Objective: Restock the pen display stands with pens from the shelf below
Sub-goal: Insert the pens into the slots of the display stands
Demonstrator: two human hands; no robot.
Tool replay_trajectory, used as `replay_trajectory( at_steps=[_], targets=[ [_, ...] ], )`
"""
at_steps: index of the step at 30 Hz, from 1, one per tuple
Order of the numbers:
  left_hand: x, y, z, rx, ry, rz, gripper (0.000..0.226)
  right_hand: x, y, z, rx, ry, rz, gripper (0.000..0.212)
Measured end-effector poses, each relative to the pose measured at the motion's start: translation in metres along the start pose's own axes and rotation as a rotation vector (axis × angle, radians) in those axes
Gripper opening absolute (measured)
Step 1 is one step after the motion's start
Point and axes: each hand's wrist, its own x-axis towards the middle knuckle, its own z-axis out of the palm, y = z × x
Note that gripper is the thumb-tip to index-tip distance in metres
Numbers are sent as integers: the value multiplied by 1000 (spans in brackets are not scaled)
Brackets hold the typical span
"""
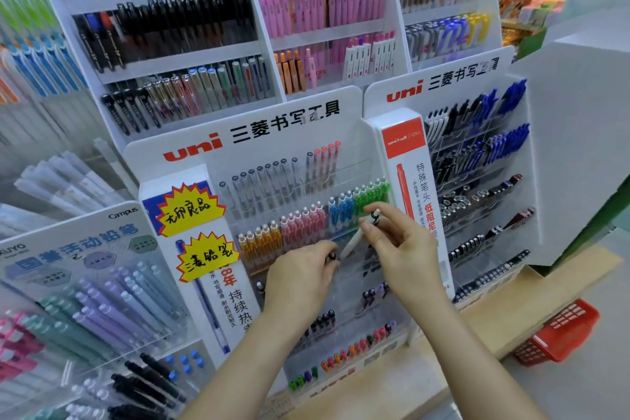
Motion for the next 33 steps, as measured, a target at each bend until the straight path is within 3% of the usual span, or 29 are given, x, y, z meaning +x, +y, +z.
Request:
replay_trajectory(
  at_steps=[6, 10, 12, 22, 26, 33],
  targets=[
    [1, -7, 5, -180, 45, -41, 25, -5, 13, 8, -118, -110, 67, 22],
    [4, -1, -7, -528, 54, -25, 30, -6, 16, 11, -107, -115, 82, 17],
    [7, 2, -11, -592, 11, -9, 30, -4, 18, 11, -58, -102, 129, 9],
    [15, -3, -7, -428, 14, 108, 13, -3, 15, 2, -108, -292, 203, 25],
    [18, -5, 2, -187, 23, 127, 15, -7, 15, 2, -118, -295, 256, 31],
    [18, -1, 8, 0, -39, 88, 21, -16, 13, -8, -141, -226, 255, 34]
  ],
)
